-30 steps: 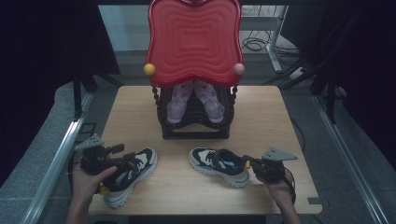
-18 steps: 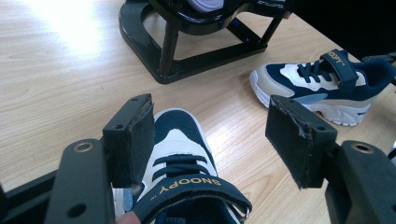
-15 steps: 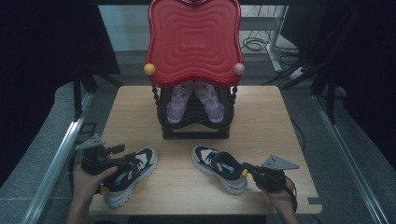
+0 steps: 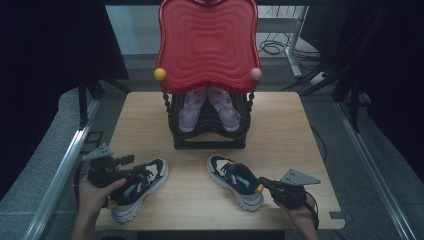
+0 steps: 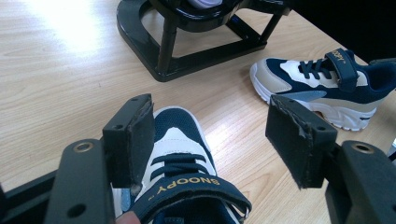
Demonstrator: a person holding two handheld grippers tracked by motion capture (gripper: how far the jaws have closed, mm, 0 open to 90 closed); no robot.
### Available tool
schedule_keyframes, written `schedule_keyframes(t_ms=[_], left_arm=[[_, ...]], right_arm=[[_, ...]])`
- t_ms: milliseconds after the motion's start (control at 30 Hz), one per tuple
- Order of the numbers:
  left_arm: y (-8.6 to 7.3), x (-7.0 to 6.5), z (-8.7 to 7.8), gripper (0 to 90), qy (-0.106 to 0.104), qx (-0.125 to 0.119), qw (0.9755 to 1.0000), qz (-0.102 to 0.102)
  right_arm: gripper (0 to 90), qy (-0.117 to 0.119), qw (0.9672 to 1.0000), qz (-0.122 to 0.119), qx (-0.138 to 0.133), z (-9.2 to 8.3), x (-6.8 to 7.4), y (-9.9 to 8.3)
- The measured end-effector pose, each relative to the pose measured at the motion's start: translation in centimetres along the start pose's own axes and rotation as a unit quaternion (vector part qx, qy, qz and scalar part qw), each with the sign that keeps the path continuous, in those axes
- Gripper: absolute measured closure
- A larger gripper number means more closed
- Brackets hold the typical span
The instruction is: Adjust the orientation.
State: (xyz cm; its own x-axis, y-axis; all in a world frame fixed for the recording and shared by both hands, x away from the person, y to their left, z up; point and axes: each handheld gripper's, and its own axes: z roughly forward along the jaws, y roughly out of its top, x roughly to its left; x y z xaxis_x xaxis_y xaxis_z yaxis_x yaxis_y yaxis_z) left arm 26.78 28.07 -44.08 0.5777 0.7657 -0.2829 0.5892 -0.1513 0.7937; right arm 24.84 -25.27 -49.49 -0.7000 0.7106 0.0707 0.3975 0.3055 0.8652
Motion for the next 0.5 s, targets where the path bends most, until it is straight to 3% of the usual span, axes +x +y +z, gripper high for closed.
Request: schedule_keyframes(t_ms=[500], left_arm=[[0.0, 0.1, -0.2, 32.8, 0.003, -0.002, 1.0000, -0.001]], right_arm=[[88.5, -0.015, 0.9992, 0.009, -0.037, -1.1, -0.6, 0.9]])
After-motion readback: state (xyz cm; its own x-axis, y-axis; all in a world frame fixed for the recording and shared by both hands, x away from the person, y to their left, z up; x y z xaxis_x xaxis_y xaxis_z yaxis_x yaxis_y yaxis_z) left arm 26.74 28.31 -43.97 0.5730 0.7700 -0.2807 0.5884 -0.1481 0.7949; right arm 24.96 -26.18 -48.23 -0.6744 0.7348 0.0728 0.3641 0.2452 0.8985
